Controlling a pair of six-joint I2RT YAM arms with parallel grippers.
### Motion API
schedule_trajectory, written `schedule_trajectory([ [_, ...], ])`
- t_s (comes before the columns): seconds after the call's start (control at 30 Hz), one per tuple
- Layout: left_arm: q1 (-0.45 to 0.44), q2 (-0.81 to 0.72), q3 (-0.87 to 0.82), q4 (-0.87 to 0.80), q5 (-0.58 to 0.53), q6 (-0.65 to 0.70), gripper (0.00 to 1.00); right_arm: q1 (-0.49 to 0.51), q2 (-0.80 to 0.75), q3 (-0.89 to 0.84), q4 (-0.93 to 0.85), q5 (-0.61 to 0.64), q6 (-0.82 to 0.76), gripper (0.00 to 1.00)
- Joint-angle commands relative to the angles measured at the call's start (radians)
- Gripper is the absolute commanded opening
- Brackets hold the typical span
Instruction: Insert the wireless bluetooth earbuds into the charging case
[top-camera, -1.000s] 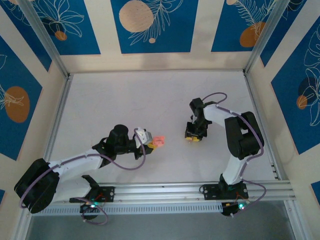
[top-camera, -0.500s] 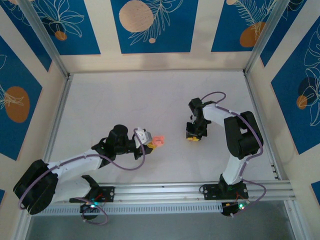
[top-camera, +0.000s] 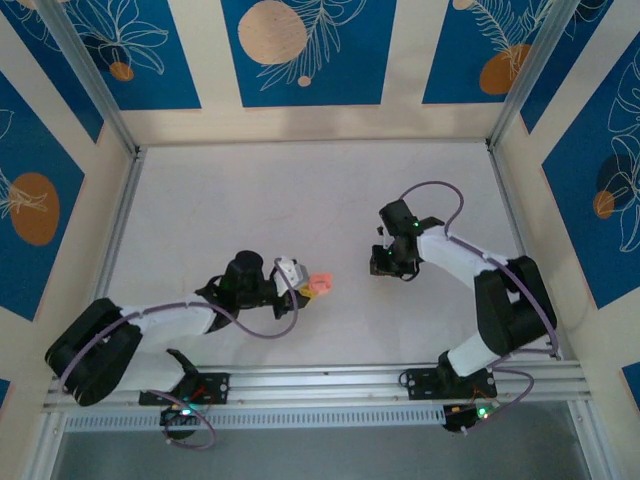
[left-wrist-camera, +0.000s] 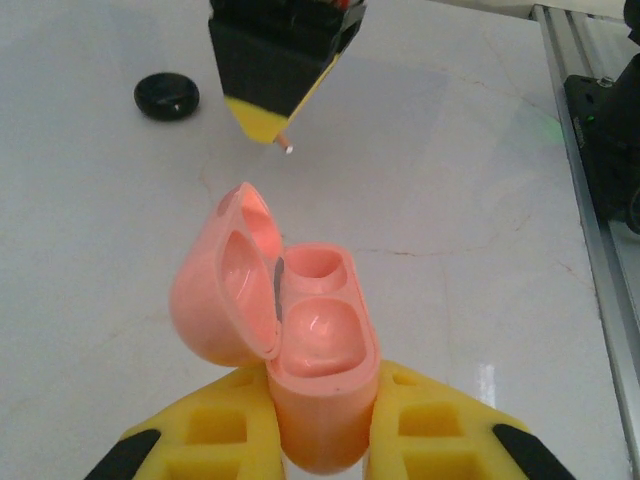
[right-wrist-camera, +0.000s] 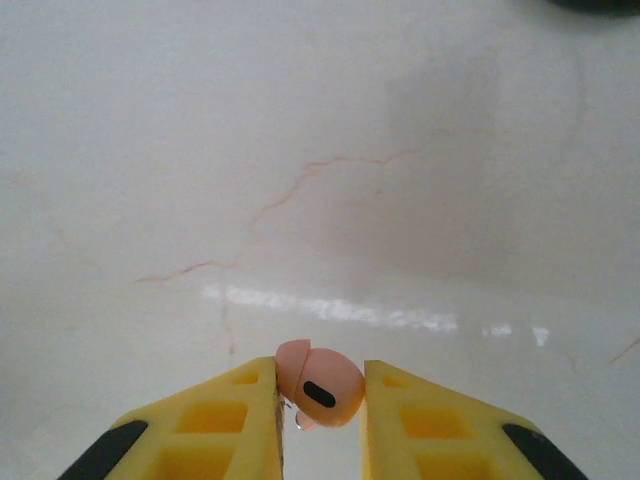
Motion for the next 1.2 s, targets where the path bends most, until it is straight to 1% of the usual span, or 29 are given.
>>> schedule_trajectory([
  [0.0, 0.001, 0.044, -0.009, 0.142, 0.016, -0.027, 0.13, 0.035, -0.092, -0.048, 0.097, 0.012, -0.026, 0.23],
  [0.2, -0.003, 0.109, 0.013, 0.201, 0.019, -0.036, 0.13, 0.096, -0.244, -0.125, 0.224, 0.007, -0.069, 0.24],
  [0.3, -0.005, 0.143, 0.026, 0.245, 0.022, -0.052, 0.13, 0.127, -0.301, -0.15, 0.272, 0.012, -0.098, 0.24],
  [0.6, -0.007, 0.204, 0.044, 0.352, 0.053, -0.11, 0.13, 0.207, -0.447, -0.233, 0.424, -0.029, -0.166, 0.24],
  [0.83, -0.008, 0.197, 0.045, 0.375, 0.063, -0.133, 0.13, 0.241, -0.49, -0.262, 0.448, -0.061, -0.212, 0.24],
  [1.17, -0.008, 0.177, 0.048, 0.378, 0.077, -0.155, 0.13, 0.271, -0.477, -0.255, 0.455, -0.043, -0.244, 0.24],
])
